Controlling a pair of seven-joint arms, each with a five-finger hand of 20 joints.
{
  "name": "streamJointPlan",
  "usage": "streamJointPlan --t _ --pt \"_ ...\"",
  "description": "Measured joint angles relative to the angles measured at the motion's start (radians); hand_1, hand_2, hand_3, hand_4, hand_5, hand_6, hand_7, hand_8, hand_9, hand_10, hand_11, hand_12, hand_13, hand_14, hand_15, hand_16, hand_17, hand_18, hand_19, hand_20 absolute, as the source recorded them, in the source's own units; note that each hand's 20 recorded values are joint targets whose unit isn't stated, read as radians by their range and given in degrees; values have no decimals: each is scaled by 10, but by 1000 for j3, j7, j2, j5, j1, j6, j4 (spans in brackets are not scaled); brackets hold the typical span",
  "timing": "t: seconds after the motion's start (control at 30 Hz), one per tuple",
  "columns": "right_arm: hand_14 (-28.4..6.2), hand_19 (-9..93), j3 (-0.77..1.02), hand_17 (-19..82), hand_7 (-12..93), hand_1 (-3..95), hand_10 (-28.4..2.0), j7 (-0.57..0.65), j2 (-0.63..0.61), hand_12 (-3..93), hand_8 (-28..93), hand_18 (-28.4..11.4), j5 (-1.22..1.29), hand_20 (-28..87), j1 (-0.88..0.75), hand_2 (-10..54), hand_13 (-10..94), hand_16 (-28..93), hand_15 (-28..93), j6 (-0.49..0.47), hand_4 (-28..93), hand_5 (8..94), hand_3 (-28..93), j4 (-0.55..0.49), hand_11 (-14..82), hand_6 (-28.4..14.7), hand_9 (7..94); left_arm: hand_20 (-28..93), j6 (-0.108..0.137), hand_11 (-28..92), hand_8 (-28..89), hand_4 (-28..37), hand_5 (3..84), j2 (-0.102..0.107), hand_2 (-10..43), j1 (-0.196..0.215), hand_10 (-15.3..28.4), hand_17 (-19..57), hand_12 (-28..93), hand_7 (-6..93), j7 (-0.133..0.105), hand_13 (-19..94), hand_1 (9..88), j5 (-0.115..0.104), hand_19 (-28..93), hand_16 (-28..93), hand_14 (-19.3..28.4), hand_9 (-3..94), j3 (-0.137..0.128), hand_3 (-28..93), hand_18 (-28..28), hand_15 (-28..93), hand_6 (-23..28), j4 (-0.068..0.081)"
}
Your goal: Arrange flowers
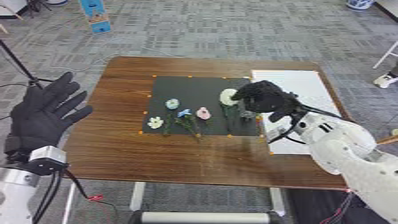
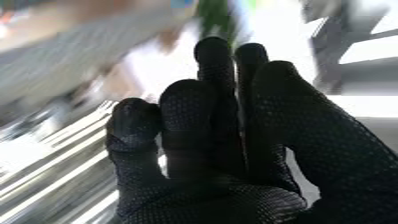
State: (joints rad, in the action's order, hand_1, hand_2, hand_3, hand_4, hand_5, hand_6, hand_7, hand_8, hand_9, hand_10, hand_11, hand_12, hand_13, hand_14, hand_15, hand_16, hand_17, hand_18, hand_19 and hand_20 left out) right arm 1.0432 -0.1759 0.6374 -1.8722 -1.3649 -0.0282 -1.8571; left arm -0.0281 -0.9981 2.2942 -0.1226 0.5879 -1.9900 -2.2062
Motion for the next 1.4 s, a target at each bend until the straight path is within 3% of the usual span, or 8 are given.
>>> streamJointPlan --t 0.17,0.4,0.87,1.4 --pt "-115 930 -55 379 168 347 -116 -77 -18 487 -129 -222 -86 556 27 89 665 369 806 -180 -189 408 899 -5 443 36 694 15 1 113 -78 -283 260 0 -35 0 106 -104 163 144 0 173 210 -1 412 50 142 212 0 631 251 102 24 0" --pt "-99 932 -167 436 148 299 -120 -82 21 387 -125 -226 -113 608 137 169 722 352 811 -421 -154 367 910 11 504 32 750 15 1 113 -78 -283 259 1 -34 -1 106 -104 163 143 0 173 212 -1 413 50 142 212 0 628 251 102 24 0" --pt "-97 932 -344 457 155 264 -125 -84 105 325 -129 -228 -194 629 313 203 738 350 813 -456 -136 394 912 81 536 28 766 14 2 114 -79 -283 259 3 -35 -2 106 -104 163 146 1 173 211 -2 413 49 143 212 0 632 251 102 24 1" --pt "-95 932 -388 467 158 261 -123 -71 101 303 -132 -229 -216 644 347 192 748 354 814 -462 -133 414 908 100 550 30 774 15 1 114 -78 -283 259 6 -35 3 106 -104 163 144 2 173 211 -3 413 50 142 212 -3 631 251 100 23 0"
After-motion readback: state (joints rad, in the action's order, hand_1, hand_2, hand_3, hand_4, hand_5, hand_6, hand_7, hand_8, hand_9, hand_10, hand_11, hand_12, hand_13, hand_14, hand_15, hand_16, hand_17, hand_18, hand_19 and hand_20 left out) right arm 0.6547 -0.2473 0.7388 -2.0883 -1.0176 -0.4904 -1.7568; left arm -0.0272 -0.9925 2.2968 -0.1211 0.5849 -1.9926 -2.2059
